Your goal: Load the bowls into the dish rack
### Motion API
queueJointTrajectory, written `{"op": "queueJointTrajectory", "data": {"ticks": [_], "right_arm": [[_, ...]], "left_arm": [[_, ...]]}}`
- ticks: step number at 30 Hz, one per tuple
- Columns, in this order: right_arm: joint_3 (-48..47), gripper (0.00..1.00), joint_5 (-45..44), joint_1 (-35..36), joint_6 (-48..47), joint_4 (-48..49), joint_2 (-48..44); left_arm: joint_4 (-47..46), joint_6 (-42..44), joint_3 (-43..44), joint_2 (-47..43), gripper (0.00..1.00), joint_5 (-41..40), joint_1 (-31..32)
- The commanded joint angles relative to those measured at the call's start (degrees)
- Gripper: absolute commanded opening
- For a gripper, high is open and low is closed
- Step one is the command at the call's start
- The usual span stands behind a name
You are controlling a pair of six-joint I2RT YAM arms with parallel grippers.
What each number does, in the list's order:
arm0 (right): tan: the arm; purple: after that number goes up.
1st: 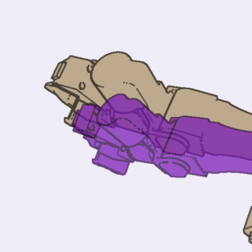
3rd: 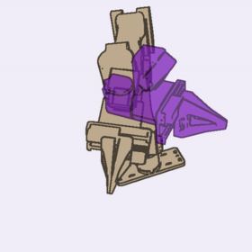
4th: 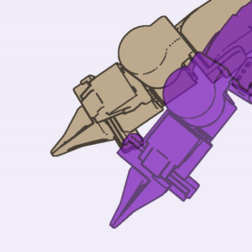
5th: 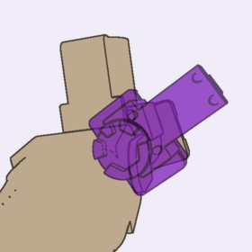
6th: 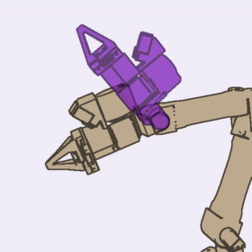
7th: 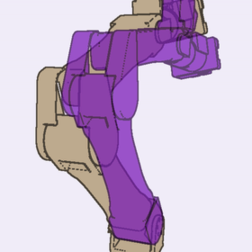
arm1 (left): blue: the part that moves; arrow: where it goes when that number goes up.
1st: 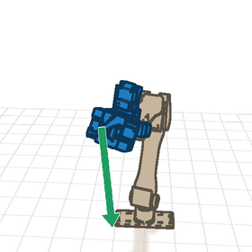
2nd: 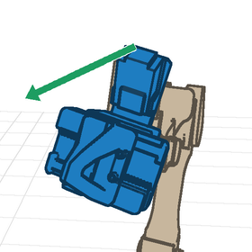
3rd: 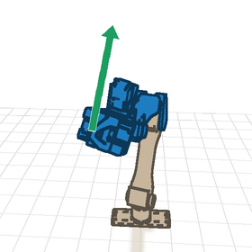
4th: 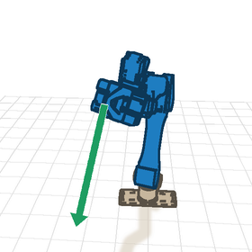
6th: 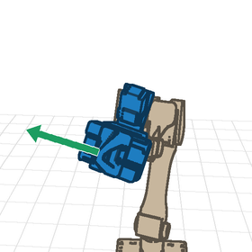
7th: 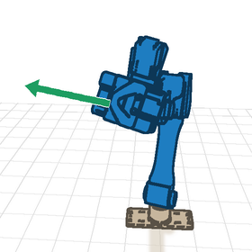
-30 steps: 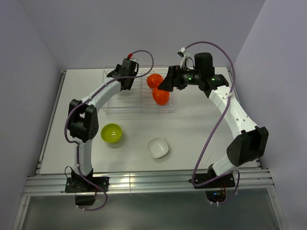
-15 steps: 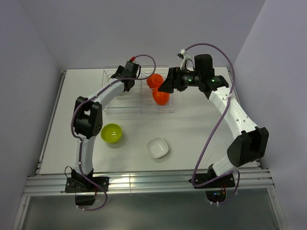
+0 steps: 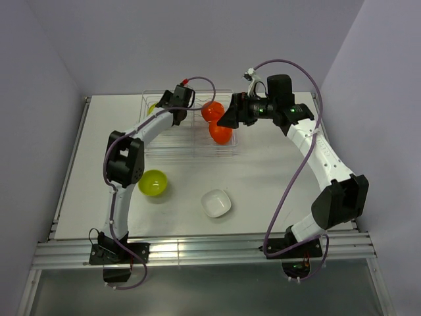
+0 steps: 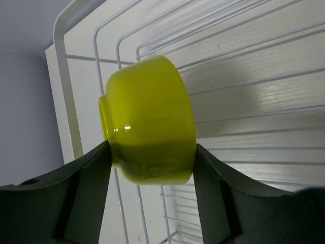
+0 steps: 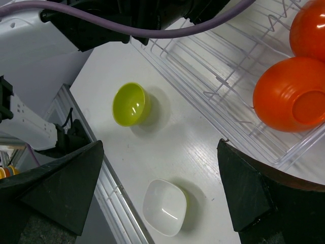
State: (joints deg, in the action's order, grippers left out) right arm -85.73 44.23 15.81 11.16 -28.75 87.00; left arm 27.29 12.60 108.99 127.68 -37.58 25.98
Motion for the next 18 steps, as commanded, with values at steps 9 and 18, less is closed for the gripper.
{"op": "queueJointTrajectory", "data": {"ticks": [9, 18], "right_arm": [[-1.6, 1.0, 1.1, -0.5, -1.1, -0.3, -1.2], [-1.5, 1.0, 0.9, -0.4, -1.5, -0.7, -1.2]], "left_arm": [[-0.6, 0.3, 3.8, 1.3, 0.18, -1.2, -0.8], [-1.0, 0.2, 3.2, 1.6, 0.27, -1.0, -1.5]]}}
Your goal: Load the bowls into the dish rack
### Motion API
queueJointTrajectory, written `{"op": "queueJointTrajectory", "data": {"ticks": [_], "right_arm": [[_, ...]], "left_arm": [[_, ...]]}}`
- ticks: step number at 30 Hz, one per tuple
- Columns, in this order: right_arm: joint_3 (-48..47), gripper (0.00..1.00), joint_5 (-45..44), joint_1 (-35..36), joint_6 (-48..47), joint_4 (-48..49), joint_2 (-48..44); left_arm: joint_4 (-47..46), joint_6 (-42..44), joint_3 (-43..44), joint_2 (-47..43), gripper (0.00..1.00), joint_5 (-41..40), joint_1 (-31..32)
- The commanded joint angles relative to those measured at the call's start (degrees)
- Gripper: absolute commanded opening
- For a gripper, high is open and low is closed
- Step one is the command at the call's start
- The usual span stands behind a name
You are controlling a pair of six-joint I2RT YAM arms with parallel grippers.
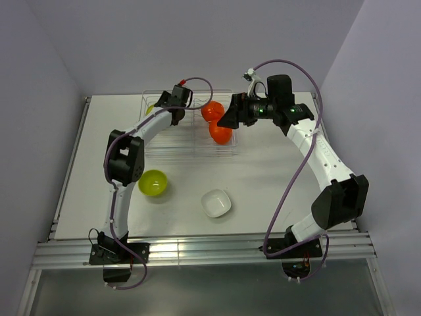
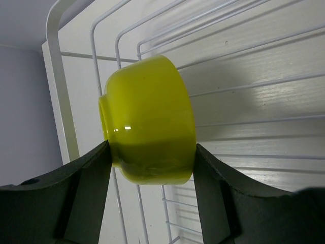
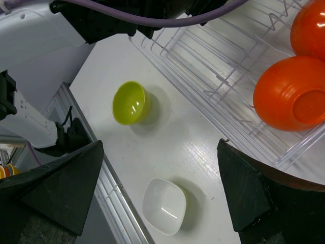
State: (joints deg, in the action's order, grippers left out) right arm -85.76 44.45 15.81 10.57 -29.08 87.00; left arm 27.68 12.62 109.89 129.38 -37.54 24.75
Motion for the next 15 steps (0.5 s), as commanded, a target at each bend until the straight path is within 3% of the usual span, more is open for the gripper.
{"op": "queueJointTrajectory", "data": {"ticks": [1, 2, 7, 8, 12, 13, 15], "right_arm": [[-1.5, 1.0, 0.8, -0.4, -0.9, -0.4, -1.2], [-1.5, 1.0, 0.6, -0.4, -1.0, -0.4, -1.1], [-1.5, 1.0, 0.6, -0.4, -1.3, -0.6, -1.0], [-1.3, 1.0, 0.6, -0.4, -1.3, -0.6, -1.0], [-1.4, 1.0, 0.1, -0.5, -1.5, -0.9, -0.9], [-1.3, 1.0, 0.0, -0.4, -1.6, -0.9, -1.0], [-1.1, 1.0, -0.2, -0.5, -1.7, -0.9, -1.2]], "left_arm": [[-1.3, 0.2, 2.3, 0.0, 0.28, -1.0, -0.2], [-1.2, 0.1, 2.3, 0.3, 0.36, -0.8, -0.2], [-0.1, -0.8, 2.7, 0.5, 0.57, 0.8, -0.2], [0.4, -1.1, 3.0, 0.8, 0.69, 0.9, -0.2], [0.9, -1.4, 3.4, 0.9, 0.75, 1.7, -0.3], [1.1, -1.5, 3.6, 0.9, 0.92, 2.1, -0.3], [1.5, -1.6, 4.0, 1.0, 0.94, 2.9, -0.3]]}}
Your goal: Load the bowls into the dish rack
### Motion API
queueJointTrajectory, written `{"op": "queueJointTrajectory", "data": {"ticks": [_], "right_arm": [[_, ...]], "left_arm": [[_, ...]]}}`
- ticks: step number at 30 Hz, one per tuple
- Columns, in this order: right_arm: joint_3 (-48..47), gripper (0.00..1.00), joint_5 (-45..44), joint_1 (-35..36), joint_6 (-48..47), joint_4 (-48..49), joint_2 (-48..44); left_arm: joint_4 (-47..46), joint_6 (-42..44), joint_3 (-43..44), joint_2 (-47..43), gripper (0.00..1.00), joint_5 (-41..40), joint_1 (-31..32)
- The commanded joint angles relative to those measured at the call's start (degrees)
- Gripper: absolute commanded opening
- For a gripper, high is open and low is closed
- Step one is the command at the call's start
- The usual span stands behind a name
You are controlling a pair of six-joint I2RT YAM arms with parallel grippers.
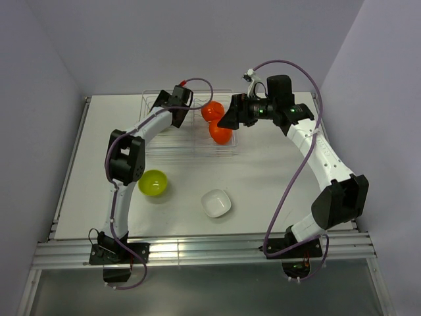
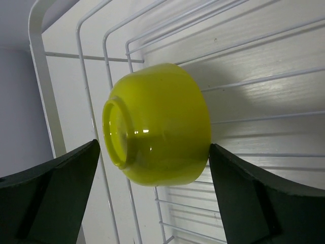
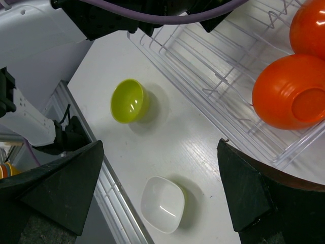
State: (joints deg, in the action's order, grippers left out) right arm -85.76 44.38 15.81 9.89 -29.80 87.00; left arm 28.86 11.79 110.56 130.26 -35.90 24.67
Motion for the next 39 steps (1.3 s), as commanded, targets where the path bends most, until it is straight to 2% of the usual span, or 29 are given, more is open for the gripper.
{"op": "queueJointTrajectory", "data": {"ticks": [1, 14, 19, 24, 26, 27, 29, 35, 39], "right_arm": [[-1.1, 1.0, -0.3, -0.6, -1.3, -0.3, -1.3], [-0.5, 1.0, 0.0, -1.3, -2.1, -0.9, -1.8], [-0.8, 1.0, -0.2, -1.5, -3.6, -2.8, -2.2], [-1.3, 1.0, -0.2, -2.7, -7.5, -6.1, -4.7], [-1.9, 1.0, 0.0, -3.0, -9.3, -9.3, -5.4], [-2.6, 1.0, 0.3, -3.3, -12.1, -10.6, -6.0], [-3.1, 1.0, 0.4, -3.4, -14.5, -14.7, -6.9], [-2.7, 0.95, -0.2, -3.4, -23.3, -24.5, -9.6], [0.1, 0.92, -0.7, -3.2, -28.2, -29.5, -11.4]], "left_arm": [[0.6, -1.1, 3.5, 0.3, 0.95, 1.4, -0.1], [2.2, -1.6, 5.5, 0.4, 0.98, 5.7, -0.2], [1.5, -3.8, 5.8, -3.3, 0.99, 12.5, -0.2], [2.3, -7.7, 7.8, -9.8, 1.0, 23.5, -0.7], [2.8, -9.0, 7.9, -13.3, 0.99, 28.0, -1.4], [3.4, -10.1, 7.8, -14.4, 0.99, 33.1, -1.6], [3.8, -11.3, 7.1, -17.7, 1.0, 36.5, -2.6], [3.5, -15.7, -0.9, -27.9, 1.0, 50.4, -5.3], [3.2, -17.5, -10.2, -35.4, 0.99, 60.0, -8.5]]}}
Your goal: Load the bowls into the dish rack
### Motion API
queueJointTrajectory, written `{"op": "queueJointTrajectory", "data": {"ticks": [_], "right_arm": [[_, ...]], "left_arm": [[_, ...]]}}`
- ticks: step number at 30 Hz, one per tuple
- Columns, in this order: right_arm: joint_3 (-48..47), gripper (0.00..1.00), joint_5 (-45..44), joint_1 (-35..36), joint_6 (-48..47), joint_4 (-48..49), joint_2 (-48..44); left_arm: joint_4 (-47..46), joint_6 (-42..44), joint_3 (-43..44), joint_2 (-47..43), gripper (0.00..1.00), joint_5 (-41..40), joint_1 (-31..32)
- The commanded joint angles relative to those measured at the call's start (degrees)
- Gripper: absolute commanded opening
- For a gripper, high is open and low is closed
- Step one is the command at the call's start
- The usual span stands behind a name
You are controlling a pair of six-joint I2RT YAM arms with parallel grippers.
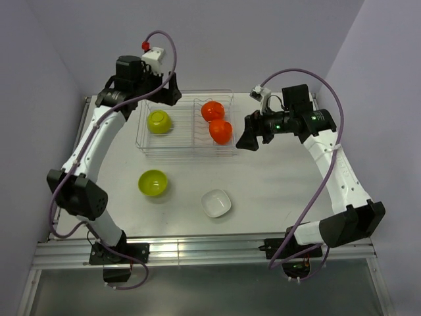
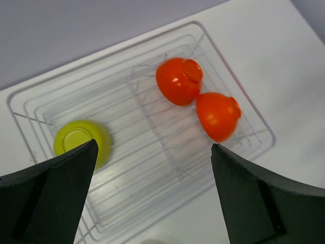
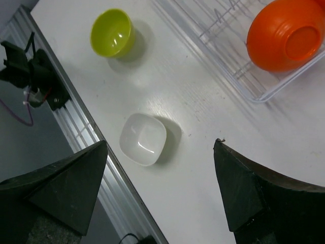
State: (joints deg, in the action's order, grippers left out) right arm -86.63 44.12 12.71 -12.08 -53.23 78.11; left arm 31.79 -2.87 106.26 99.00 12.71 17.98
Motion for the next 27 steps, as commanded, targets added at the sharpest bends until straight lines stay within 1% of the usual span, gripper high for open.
{"op": "queueJointTrajectory", "data": {"ticks": [1, 2, 4, 5, 8, 9, 11, 12, 13, 15, 17, 18, 20, 21, 24, 27], "right_arm": [[1.4, 0.91, -0.7, 0.1, -6.7, -6.7, -2.9], [2.5, 0.91, -1.1, 0.5, -7.2, -7.1, -3.1], [4.2, 0.88, -1.9, 0.9, -8.1, -7.4, -3.6], [5.0, 0.88, -2.8, 2.0, -8.4, -7.2, -3.9], [8.8, 0.85, -7.6, 5.0, -8.8, -5.7, -5.0], [10.9, 0.84, -11.1, 7.9, -8.4, -5.2, -5.2], [13.2, 0.82, -14.7, 11.4, -7.9, -2.8, -5.9], [15.4, 0.82, -16.4, 14.9, -7.3, -1.3, -6.0], [16.4, 0.81, -19.4, 16.7, -7.0, -0.6, -5.9], [19.1, 0.79, -21.5, 21.3, -5.9, 1.5, -5.1], [21.2, 0.74, -24.2, 23.6, -3.9, 3.1, -3.0], [21.6, 0.69, -25.3, 24.3, -3.0, 4.7, -1.9], [21.9, 0.65, -26.5, 26.0, -1.1, 5.4, 1.4], [22.1, 0.6, -26.6, 26.3, -0.6, 6.4, 2.5], [23.2, 0.56, -26.2, 26.9, 1.1, 9.0, 5.3], [25.0, 0.56, -26.2, 27.5, 2.2, 11.9, 6.1]], "left_arm": [[0.6, -2.5, -7.5, -5.6, 1.0, 14.4, -3.4], [0.8, -1.6, -10.0, -8.4, 0.99, 15.4, -4.1], [1.5, -0.8, -12.4, -11.0, 1.0, 17.0, -5.6], [2.0, -0.4, -13.5, -13.5, 1.0, 19.1, -6.0], [2.3, 0.4, -18.4, -18.6, 0.99, 23.0, -7.7], [2.0, 0.7, -20.6, -19.9, 1.0, 23.8, -8.1], [1.1, 0.2, -22.9, -23.8, 0.99, 23.6, -9.3], [-0.3, -0.7, -25.4, -25.2, 1.0, 23.8, -9.7], [-1.0, -1.0, -26.7, -27.7, 1.0, 24.5, -10.9], [-2.3, -1.9, -29.9, -29.8, 1.0, 26.6, -12.3], [-2.5, -3.1, -32.4, -32.3, 0.99, 27.2, -13.6], [-2.8, -3.6, -33.2, -33.1, 0.99, 27.3, -13.8], [-3.8, -5.3, -35.4, -35.0, 0.99, 27.3, -14.3], [-4.0, -5.8, -36.2, -35.5, 1.0, 27.4, -14.5], [-6.2, -8.4, -39.4, -38.1, 1.0, 28.2, -14.5], [-10.2, -11.1, -43.5, -41.3, 0.99, 28.5, -14.5]]}}
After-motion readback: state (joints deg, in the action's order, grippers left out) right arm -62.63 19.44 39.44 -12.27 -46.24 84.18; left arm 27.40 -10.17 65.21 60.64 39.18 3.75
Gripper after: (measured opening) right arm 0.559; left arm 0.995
